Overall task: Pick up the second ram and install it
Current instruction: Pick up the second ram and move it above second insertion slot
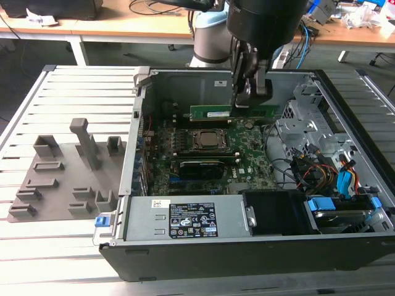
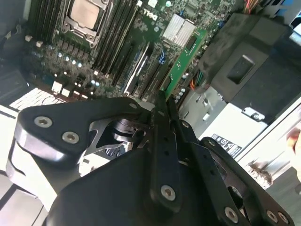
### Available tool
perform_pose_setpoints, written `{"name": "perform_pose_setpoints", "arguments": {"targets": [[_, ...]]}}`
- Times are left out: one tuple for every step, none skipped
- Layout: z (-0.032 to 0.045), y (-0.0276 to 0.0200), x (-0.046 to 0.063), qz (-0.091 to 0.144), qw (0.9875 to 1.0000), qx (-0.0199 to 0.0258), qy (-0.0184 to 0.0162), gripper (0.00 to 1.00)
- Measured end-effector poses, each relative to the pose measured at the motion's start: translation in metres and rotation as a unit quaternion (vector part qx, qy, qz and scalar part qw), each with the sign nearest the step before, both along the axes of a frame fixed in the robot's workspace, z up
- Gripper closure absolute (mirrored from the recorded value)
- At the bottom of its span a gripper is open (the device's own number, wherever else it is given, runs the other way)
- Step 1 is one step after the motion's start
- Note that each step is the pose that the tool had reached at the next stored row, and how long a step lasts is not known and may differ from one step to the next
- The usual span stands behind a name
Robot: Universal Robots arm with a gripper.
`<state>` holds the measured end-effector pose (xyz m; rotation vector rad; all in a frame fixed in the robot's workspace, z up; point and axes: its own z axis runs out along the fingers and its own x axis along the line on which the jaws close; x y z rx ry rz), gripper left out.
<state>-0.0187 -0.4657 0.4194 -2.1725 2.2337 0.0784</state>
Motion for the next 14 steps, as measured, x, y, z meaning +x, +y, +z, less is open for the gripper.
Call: {"name": "perform_pose_setpoints", "arguments": {"targets": [[0.0, 0.0, 0.0021, 0.0, 1.0, 0.0, 0.0, 0.86], [0.0, 0.0001, 0.004, 0.0, 1.0, 0.0, 0.0, 0.86], [0.0, 0.0001, 0.0059, 0.0, 1.0, 0.0, 0.0, 0.86], [0.0, 0.0001, 0.0078, 0.0, 1.0, 0.0, 0.0, 0.86], [0.0, 0.0001, 0.0079, 0.0, 1.0, 0.0, 0.0, 0.86], [0.0, 0.0001, 0.0079, 0.0, 1.0, 0.0, 0.0, 0.86], [0.0, 0.0001, 0.008, 0.0, 1.0, 0.0, 0.0, 0.86], [0.0, 0.0002, 0.008, 0.0, 1.0, 0.0004, -0.0001, 0.86], [0.0, 0.0002, 0.0081, 0.0, 1.0, 0.0057, 0.0, 0.86], [-0.0001, 0.0002, 0.008, 0.0, 0.9998, 0.0194, 0.0, 0.86], [-0.0001, 0.0002, 0.008, 0.0, 0.9996, 0.0277, 0.0, 0.86], [-0.0002, 0.0002, 0.008, 0.0, 0.9996, 0.0277, 0.0, 0.86], [-0.0003, 0.0002, 0.008, 0.0, 0.9996, 0.0277, 0.0, 0.86], [-0.0006, 0.0002, 0.008, 0.0, 0.9996, 0.0277, 0.0, 0.86]]}}
